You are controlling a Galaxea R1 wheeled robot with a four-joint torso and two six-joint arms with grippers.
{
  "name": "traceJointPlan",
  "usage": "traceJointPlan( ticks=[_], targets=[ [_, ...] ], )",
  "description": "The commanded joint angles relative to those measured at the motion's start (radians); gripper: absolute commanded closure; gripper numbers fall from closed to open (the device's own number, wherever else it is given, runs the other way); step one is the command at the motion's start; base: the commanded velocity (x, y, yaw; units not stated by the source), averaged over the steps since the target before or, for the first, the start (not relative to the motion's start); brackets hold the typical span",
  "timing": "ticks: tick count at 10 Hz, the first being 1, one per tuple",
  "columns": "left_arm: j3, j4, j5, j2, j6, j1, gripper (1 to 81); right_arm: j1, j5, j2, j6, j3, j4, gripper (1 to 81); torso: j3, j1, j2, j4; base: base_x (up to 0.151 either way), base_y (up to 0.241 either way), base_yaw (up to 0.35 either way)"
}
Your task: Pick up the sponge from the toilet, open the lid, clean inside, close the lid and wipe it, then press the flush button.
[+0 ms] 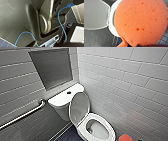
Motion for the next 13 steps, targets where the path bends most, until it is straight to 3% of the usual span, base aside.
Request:
traceJointPlan(
  ticks=[1, 2, 3, 4, 5, 6, 7, 10, 13],
  targets=[
    [0.017, -0.004, 0.030, -0.006, 0.004, 0.011, 1.0, 0.085, -0.047, -0.023, 0.003, -0.010, 0.017, 81.1, 0.000, 0.000, 0.000, 0.000, 0.000, 0.000, 0.000],
    [0.015, -0.004, 0.032, 0.002, 0.004, 0.013, 1.0, 0.103, -0.047, -0.010, 0.003, -0.024, 0.025, 81.1, 0.000, 0.000, 0.000, 0.000, 0.000, 0.000, 0.000],
    [-0.008, -0.006, 0.032, 0.019, 0.002, 0.019, 1.0, 0.136, -0.048, 0.000, 0.003, -0.024, 0.026, 81.1, -0.067, 0.000, 0.000, 0.000, 0.000, 0.000, 0.000],
    [-0.045, -0.006, 0.032, 0.037, 0.002, 0.026, 1.0, 0.169, -0.054, 0.013, 0.011, -0.027, 0.025, 81.1, -0.098, 0.000, 0.000, 0.000, 0.000, 0.000, 0.000],
    [-0.078, -0.007, 0.030, 0.057, 0.002, 0.028, 1.0, 0.212, -0.115, 0.035, 0.014, -0.047, 0.025, 81.1, -0.112, 0.000, 0.000, 0.000, 0.000, 0.000, 0.000],
    [-0.103, -0.007, 0.030, 0.071, 0.001, 0.029, 1.0, 0.246, -0.162, 0.065, 0.032, -0.075, 0.023, 81.1, -0.116, 0.000, 0.000, 0.000, 0.000, 0.000, 0.000],
    [-0.118, -0.007, 0.030, 0.085, 0.001, 0.029, 1.0, 0.283, -0.183, 0.098, 0.043, -0.105, 0.026, 81.1, -0.077, 0.000, 0.000, 0.000, 0.000, 0.000, 0.000],
    [-0.169, -0.006, 0.029, 0.119, 0.001, 0.029, 1.0, 0.410, -0.286, 0.242, 0.107, -0.235, 0.021, 81.1, -0.111, 0.001, 0.001, 0.000, 0.000, 0.000, 0.000],
    [-0.229, -0.007, 0.029, 0.160, 0.002, 0.031, 1.0, 0.492, -0.386, 0.381, 0.117, -0.381, 0.021, 81.1, -0.109, 0.001, 0.001, 0.000, 0.000, 0.000, 0.000]
  ],
)
